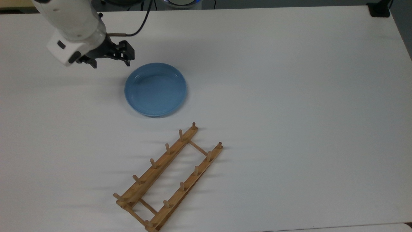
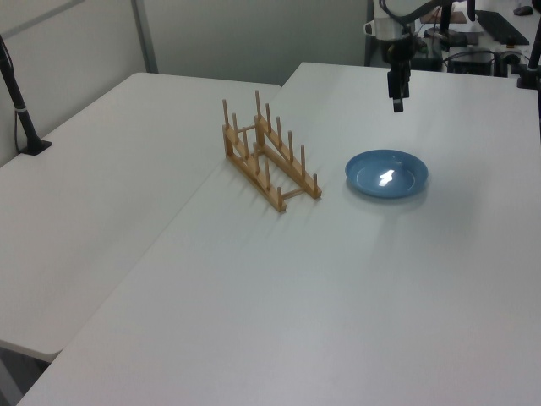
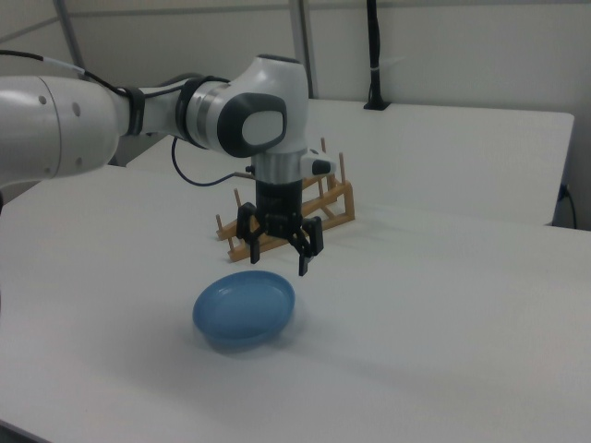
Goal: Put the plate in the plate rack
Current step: 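Move the open gripper over the blue plate's rim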
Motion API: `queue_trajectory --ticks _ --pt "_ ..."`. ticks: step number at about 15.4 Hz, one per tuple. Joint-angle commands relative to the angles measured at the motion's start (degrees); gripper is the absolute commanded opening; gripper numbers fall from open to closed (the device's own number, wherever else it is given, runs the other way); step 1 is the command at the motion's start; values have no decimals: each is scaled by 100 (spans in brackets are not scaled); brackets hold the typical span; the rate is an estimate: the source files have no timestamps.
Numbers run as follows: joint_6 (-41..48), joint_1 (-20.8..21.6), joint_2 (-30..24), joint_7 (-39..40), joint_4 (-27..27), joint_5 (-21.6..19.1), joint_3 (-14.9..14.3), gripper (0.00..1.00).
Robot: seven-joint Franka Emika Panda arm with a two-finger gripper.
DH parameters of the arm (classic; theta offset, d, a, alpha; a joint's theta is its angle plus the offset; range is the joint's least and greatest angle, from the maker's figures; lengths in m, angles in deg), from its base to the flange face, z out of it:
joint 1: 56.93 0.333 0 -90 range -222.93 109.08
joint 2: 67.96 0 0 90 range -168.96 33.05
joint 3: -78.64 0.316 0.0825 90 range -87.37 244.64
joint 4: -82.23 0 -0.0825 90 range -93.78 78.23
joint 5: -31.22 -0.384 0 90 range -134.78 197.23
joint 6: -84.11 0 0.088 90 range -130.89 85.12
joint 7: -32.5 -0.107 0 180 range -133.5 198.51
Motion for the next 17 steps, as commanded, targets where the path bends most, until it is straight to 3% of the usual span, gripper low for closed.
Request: queue_trajectory --ticks 1,10,14,17 --pt "-78 283 412 7 -59 -6 -13 100" --pt "-674 248 755 24 -59 -23 -4 83" --pt "-790 257 887 156 -42 -14 -13 61" --pt "-966 266 984 182 -33 -14 -13 59"
